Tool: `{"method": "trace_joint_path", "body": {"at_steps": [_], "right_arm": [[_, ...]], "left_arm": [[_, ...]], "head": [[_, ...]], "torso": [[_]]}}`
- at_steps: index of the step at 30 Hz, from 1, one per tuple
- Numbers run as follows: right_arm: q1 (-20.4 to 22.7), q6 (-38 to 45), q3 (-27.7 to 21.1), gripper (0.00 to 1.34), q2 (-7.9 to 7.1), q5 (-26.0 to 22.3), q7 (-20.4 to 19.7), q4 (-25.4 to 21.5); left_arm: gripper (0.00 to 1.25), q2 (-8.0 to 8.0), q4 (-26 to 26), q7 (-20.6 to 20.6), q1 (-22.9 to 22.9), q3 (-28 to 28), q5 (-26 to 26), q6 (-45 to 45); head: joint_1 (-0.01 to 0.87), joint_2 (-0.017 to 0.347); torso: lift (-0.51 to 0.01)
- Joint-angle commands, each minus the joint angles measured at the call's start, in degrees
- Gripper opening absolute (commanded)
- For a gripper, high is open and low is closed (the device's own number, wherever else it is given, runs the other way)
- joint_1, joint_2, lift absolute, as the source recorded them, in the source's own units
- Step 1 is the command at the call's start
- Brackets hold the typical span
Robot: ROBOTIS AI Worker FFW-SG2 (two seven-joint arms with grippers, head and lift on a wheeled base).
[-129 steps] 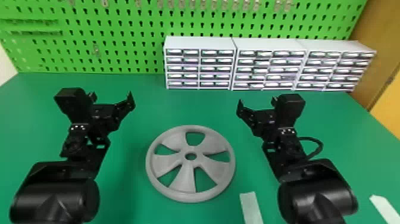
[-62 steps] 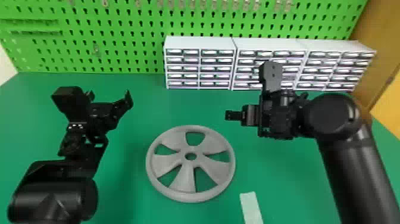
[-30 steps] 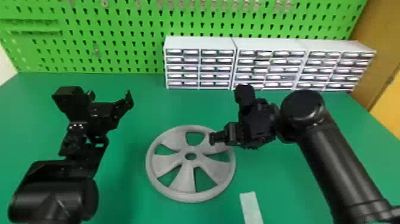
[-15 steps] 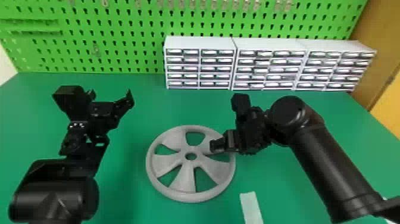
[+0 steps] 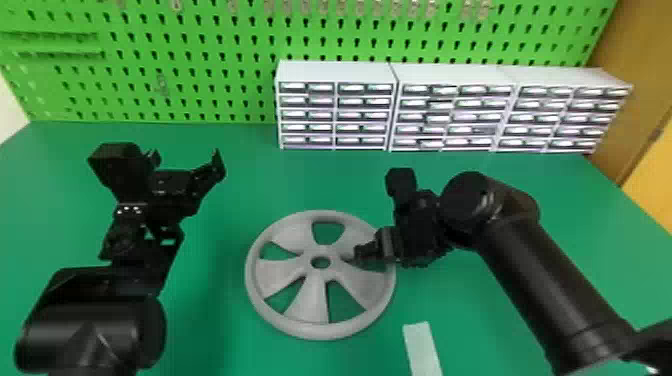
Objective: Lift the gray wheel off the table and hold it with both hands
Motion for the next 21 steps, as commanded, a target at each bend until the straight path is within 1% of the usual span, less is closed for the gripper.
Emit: {"method": "trace_joint_path", "body": {"at_steps": [1, 6, 9, 11, 16, 19, 21], "right_arm": [[-0.1, -0.4, 0.0, 1.17, 0.05, 1.0, 0.3, 0.4], [-0.2, -0.6, 0.0, 1.16, 0.05, 1.2, 0.6, 0.4], [-0.2, -0.7, 0.1, 1.12, 0.05, 1.3, 0.6, 0.4], [-0.2, -0.7, 0.2, 1.07, 0.05, 1.3, 0.6, 0.4], [0.0, -0.3, 0.2, 0.79, 0.05, 1.3, 0.6, 0.4], [0.0, -0.1, 0.2, 0.75, 0.05, 1.3, 0.6, 0.4], [0.0, 0.1, 0.2, 0.68, 0.14, 1.4, 0.6, 0.4]], "left_arm": [[1.11, 0.00, 0.0, 0.0, 0.0, 0.1, 0.0, 0.0], [1.11, 0.00, -0.1, 0.0, 0.0, 0.1, 0.0, 0.0], [1.11, 0.00, -0.1, 0.0, -0.1, 0.1, 0.0, 0.0], [1.11, 0.00, -0.1, 0.0, -0.1, 0.1, 0.0, -0.1], [1.11, 0.00, -0.2, 0.0, 0.0, 0.2, 0.0, -0.1], [1.11, 0.00, -0.2, 0.0, 0.0, 0.2, 0.0, -0.1], [1.11, 0.00, -0.2, 0.0, 0.0, 0.2, 0.0, -0.1]], "head": [[0.711, 0.015], [0.711, 0.015], [0.711, 0.015], [0.711, 0.015], [0.711, 0.015], [0.711, 0.015], [0.711, 0.015]], "torso": [[-0.098], [-0.098], [-0.098], [-0.098], [-0.098], [-0.098], [-0.098]]}}
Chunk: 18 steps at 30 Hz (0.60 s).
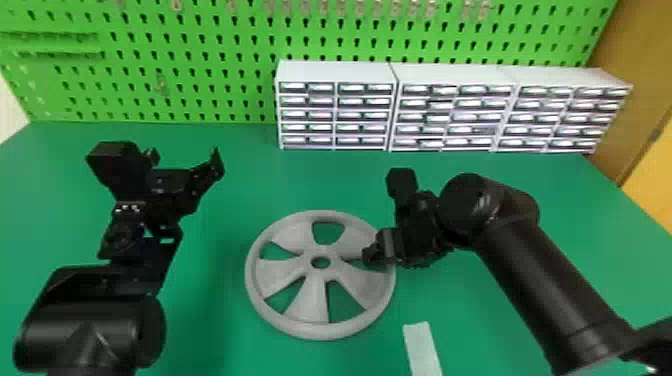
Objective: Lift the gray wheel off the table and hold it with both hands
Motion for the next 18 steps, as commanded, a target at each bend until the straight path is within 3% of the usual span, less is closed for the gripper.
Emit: {"method": "trace_joint_path", "body": {"at_steps": [1, 10, 18], "right_arm": [[0.1, 0.5, 0.0, 0.63, 0.07, 0.2, 0.0, 0.0], [-0.2, 1.5, -0.3, 0.30, 0.42, 1.8, -0.1, -0.3], [-0.2, 1.8, -0.3, 0.29, 0.51, 2.3, -0.1, -0.6]], "left_arm": [[1.11, 0.00, 0.0, 0.0, 0.0, 0.1, 0.0, 0.0], [1.11, 0.00, -0.1, 0.0, 0.1, 0.1, -0.1, 0.0], [1.11, 0.00, -0.1, 0.0, 0.2, 0.1, -0.1, 0.0]], "head": [[0.711, 0.015], [0.711, 0.015], [0.711, 0.015]], "torso": [[-0.098], [-0.098], [-0.098]]}}
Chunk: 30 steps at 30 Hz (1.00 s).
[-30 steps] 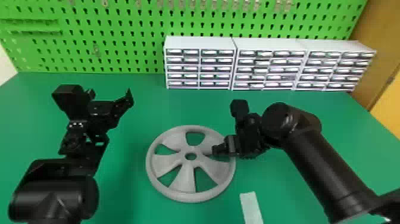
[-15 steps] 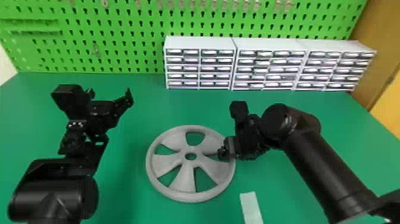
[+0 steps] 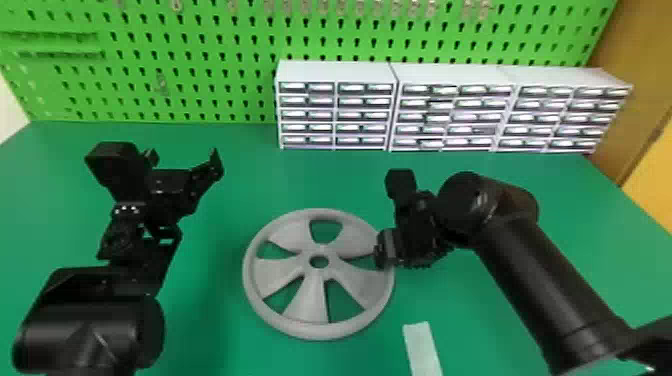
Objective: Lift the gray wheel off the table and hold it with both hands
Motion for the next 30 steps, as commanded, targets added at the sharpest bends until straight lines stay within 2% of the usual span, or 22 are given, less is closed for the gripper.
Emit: {"method": "trace_joint_path", "body": {"at_steps": [1, 9, 17, 30], "right_arm": [[0.0, 0.2, 0.0, 0.29, 0.04, 0.2, 0.0, -0.1], [0.5, 0.0, -0.4, 0.29, -0.05, 0.9, 0.0, -2.5], [3.7, -3.0, -2.2, 0.29, 0.47, 5.5, 0.0, -10.5], [9.7, -14.4, -1.8, 0.29, 1.18, 13.2, 0.0, -21.8]], "left_arm": [[1.11, 0.00, 0.0, 0.0, 0.1, 0.0, 0.0, 0.0], [1.11, 0.00, 0.0, 0.0, 0.1, 0.1, 0.0, 0.0], [1.11, 0.00, -0.2, 0.0, 0.2, 0.0, 0.0, 0.1], [1.11, 0.00, -0.6, 0.0, 0.2, 0.3, 0.0, 0.1]], "head": [[0.711, 0.015], [0.711, 0.015], [0.711, 0.015], [0.711, 0.015]], "torso": [[-0.098], [-0.098], [-0.098], [-0.098]]}}
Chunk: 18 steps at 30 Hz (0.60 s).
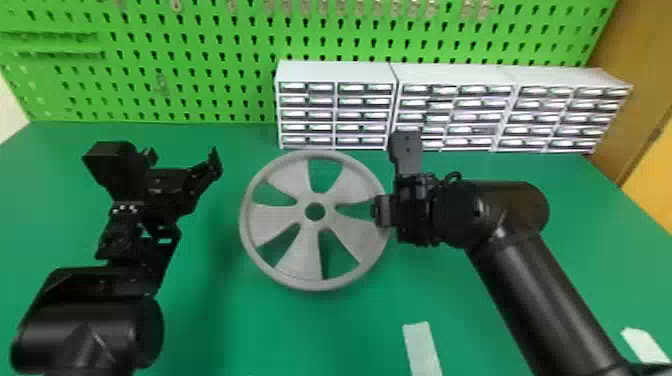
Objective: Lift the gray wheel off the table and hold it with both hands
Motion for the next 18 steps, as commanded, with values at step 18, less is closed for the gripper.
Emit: {"method": "trace_joint_path", "body": {"at_steps": [18], "right_arm": [[6.9, -19.7, 3.5, 0.29, -0.34, 9.6, 0.0, -8.4]], "left_arm": [[1.11, 0.00, -0.6, 0.0, 0.0, 0.4, 0.0, 0.0]], "head": [[0.711, 0.015]], "torso": [[-0.098]]}}
